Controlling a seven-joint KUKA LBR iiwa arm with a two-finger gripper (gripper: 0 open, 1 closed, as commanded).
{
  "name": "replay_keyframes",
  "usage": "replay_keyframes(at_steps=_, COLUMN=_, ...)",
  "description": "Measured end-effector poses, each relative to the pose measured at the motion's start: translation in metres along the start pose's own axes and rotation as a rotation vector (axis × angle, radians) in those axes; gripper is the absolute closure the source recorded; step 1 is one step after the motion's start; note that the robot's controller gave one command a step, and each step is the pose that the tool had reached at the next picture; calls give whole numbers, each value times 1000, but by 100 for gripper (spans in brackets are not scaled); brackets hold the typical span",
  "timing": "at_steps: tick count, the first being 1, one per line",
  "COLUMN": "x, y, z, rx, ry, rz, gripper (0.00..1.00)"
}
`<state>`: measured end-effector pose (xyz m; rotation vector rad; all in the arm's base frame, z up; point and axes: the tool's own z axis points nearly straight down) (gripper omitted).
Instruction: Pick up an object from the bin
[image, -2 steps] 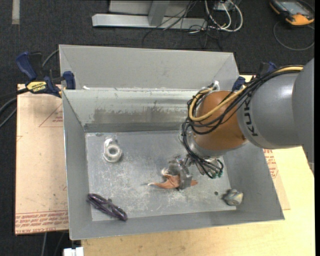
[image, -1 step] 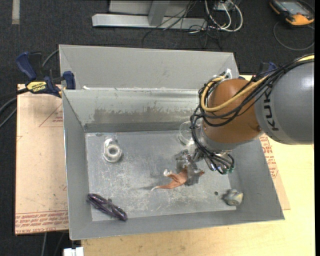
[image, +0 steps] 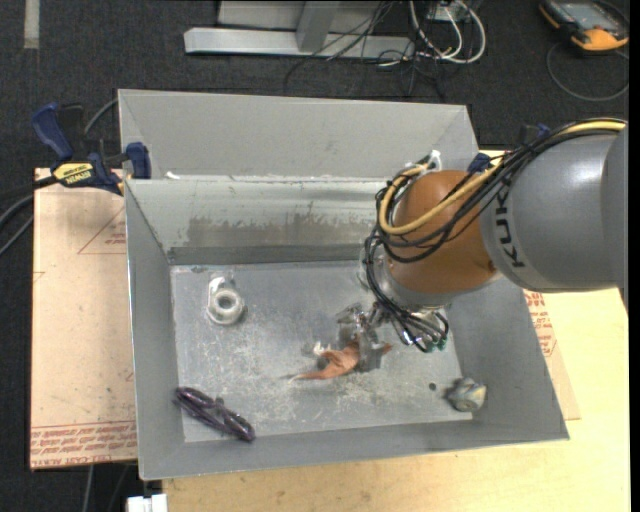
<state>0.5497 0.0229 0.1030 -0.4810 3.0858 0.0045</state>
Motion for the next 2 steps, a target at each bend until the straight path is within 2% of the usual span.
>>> replay_keyframes(at_steps=1, x=3, y=7, z=-104, rx=-3, ry=7, rz=47, gripper=100)
replay_keyframes(at_steps=2, x=12, y=-23, z=-162, rx=1, ry=-5, rz=5, gripper=100)
